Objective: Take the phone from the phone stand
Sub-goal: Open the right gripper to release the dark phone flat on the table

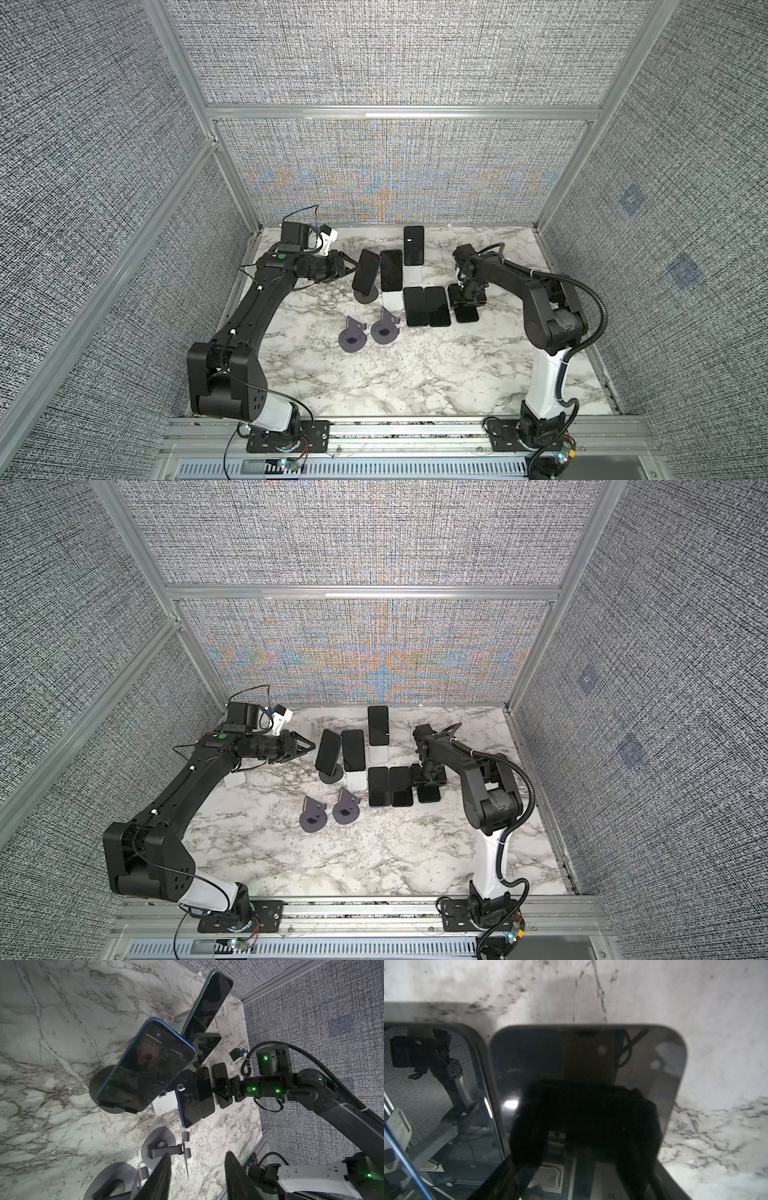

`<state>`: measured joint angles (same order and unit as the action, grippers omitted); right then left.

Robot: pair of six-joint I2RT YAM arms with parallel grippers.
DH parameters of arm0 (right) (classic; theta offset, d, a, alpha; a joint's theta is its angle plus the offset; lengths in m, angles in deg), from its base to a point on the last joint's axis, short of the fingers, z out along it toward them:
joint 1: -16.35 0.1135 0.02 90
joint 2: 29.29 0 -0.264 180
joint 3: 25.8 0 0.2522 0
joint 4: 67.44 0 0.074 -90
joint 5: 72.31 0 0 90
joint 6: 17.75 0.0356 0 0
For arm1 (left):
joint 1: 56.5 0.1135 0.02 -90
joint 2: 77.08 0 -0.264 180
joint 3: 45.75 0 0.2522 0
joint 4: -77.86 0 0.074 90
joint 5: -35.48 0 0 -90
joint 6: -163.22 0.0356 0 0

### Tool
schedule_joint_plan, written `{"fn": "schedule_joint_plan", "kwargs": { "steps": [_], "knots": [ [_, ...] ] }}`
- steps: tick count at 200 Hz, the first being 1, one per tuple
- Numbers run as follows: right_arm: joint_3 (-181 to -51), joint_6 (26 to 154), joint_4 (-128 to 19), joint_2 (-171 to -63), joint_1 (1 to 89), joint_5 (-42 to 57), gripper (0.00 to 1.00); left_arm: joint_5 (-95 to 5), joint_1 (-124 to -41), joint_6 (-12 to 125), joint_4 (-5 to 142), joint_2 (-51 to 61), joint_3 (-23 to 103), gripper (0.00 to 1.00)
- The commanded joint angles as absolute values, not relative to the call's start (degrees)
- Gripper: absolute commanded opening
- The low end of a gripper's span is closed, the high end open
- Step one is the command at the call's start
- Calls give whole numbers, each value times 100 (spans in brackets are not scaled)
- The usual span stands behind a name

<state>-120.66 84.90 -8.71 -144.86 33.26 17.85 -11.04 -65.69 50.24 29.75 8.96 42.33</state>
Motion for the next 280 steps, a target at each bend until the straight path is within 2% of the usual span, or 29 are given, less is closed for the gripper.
{"fn": "schedule_joint_plan", "kwargs": {
  "steps": [1, 94, 152, 166, 193, 237, 280],
  "knots": [
    [-11998, 8537, -701, -14596, 3341, 1369, 68, -1049, -6560, 5028, 3088, 846, 4223, 44],
    [-12020, 8528, -660, -14388, 3350, 1370, 69, -1014, -6533, 4999, 3113, 847, 4217, 44],
    [-12116, 8278, -316, -13885, 2846, 1572, 67, -1005, -6520, 5019, 3104, 837, 4219, 44],
    [-12125, 8216, -306, -13889, 2689, 1717, 62, -1013, -6520, 5012, 3097, 835, 4219, 44],
    [-12148, 8131, -364, -14013, 2491, 1995, 38, -1022, -6520, 5028, 3098, 841, 4214, 44],
    [-12129, 8165, -608, -14275, 2514, 1989, 14, -1015, -6520, 5037, 3097, 847, 4218, 44],
    [-12113, 8129, -801, -14442, 2580, 1954, 12, -1014, -6519, 5042, 3088, 852, 4219, 44]
  ]
}}
